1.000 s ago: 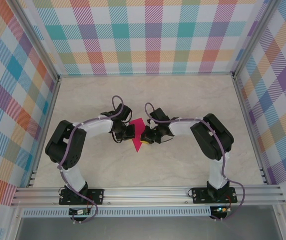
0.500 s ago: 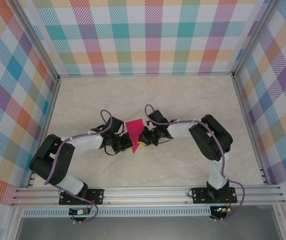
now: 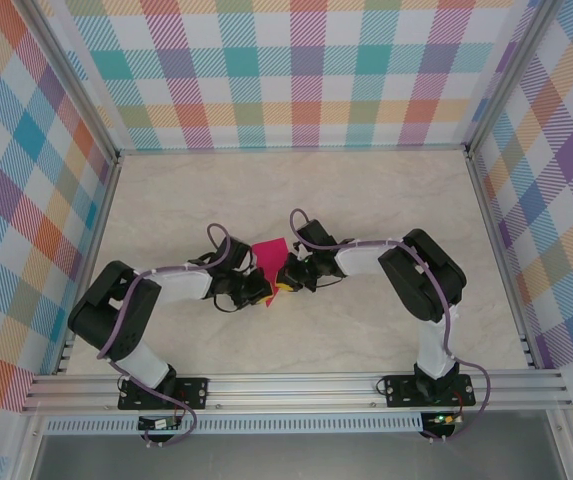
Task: Fold a paper plane with a square sheet of paper (pick it up from the middle)
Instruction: Third fold the triangle at the center of the table.
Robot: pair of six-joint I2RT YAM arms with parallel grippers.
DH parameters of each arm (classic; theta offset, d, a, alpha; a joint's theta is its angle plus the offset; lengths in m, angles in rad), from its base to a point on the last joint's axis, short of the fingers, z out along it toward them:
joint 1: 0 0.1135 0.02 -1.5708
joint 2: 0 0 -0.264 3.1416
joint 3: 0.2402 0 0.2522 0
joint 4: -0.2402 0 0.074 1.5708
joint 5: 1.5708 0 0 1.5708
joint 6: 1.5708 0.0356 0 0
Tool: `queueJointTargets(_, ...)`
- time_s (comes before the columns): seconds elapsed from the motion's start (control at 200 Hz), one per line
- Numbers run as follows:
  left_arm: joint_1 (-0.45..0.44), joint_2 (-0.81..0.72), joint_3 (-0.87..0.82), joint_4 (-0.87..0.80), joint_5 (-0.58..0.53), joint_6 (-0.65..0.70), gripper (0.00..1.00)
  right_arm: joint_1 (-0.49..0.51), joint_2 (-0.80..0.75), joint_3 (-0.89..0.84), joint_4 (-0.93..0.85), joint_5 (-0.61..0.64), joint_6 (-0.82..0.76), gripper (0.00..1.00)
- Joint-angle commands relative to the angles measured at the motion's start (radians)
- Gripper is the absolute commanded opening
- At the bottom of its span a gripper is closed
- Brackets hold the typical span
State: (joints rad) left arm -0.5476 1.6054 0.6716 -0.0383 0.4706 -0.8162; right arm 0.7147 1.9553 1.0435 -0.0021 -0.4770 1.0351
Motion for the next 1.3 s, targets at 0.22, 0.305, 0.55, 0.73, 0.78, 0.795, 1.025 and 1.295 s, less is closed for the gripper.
queueJointTargets(0.22,-0.022,0.037,-0.04,-0.091,-0.046,0.057,0.0,0.013,-0.04,-0.015,-0.005,0.019,-0.219,0.01)
queueJointTargets(0.305,-0.021,0.039,-0.035,-0.106,-0.053,0.065,0.0,0.017,-0.047,-0.025,0.002,0.0,-0.244,0.01)
queueJointTargets(0.55,-0.021,0.042,-0.024,-0.136,-0.072,0.077,0.0,0.036,0.009,0.011,-0.035,-0.017,-0.268,0.01)
queueJointTargets(0.73,-0.021,0.044,-0.017,-0.201,-0.097,0.089,0.0,0.01,0.052,0.062,-0.148,0.086,-0.304,0.0)
queueJointTargets(0.78,-0.022,0.049,-0.014,-0.228,-0.104,0.092,0.0,-0.017,0.054,0.063,-0.148,0.096,-0.31,0.0)
queueJointTargets(0.795,-0.021,0.051,-0.012,-0.23,-0.103,0.094,0.0,-0.024,0.054,0.063,-0.146,0.098,-0.311,0.0)
queueJointTargets(1.025,-0.021,0.082,-0.023,-0.34,-0.131,0.107,0.0,-0.151,0.084,0.131,-0.183,0.125,-0.379,0.0)
queueJointTargets(1.295,-0.021,0.079,0.029,-0.354,-0.135,0.137,0.0,-0.225,0.014,0.211,-0.253,0.056,-0.448,0.02)
